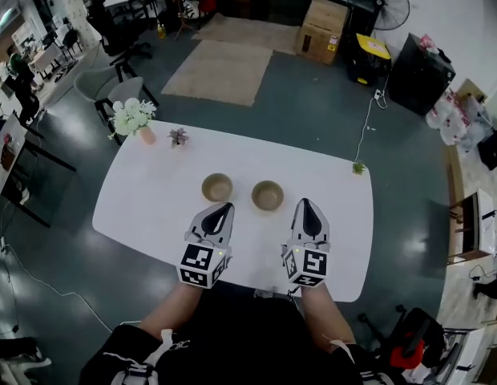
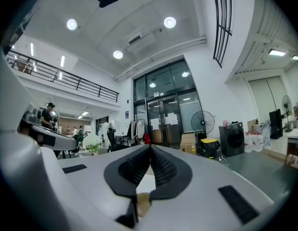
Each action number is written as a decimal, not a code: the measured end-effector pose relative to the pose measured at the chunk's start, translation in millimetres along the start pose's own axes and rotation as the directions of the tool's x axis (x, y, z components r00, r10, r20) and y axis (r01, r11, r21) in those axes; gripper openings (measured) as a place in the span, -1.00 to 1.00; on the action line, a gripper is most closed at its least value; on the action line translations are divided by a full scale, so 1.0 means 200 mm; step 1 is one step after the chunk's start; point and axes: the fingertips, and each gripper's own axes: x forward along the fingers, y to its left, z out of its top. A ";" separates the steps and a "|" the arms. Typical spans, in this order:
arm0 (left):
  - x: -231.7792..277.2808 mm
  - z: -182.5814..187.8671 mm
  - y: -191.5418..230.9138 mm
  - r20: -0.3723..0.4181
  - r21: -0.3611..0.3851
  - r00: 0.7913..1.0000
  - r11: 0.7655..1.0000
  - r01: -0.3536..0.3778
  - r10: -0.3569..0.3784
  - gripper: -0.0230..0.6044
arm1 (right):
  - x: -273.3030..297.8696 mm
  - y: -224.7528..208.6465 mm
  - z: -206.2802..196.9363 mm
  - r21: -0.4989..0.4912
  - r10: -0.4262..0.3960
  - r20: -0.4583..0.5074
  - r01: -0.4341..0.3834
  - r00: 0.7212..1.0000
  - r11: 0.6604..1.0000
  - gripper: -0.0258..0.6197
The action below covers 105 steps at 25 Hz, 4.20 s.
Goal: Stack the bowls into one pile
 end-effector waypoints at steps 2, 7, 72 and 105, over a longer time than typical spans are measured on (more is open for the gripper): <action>-0.03 -0.03 0.11 0.004 -0.001 1.000 1.000 0.009 -0.009 -0.89 | 0.05 0.13 -0.04 -0.012 0.006 -0.010 -0.006 1.000 1.000 -0.87; -0.16 -0.04 0.56 0.015 0.030 0.999 0.999 0.038 -0.038 -0.89 | 0.24 0.58 -0.13 -0.030 -0.007 -0.024 0.007 1.000 1.000 -0.87; -0.39 -0.11 1.38 -0.070 0.008 0.983 0.986 0.169 -0.168 -0.89 | 0.55 0.71 -1.22 -0.573 -0.338 -0.796 -0.447 0.502 0.686 -0.81; -0.39 0.25 1.13 0.057 0.079 0.971 0.970 0.228 -0.233 -0.89 | 0.20 1.01 0.28 -0.088 -0.275 0.048 0.278 0.960 0.957 -0.88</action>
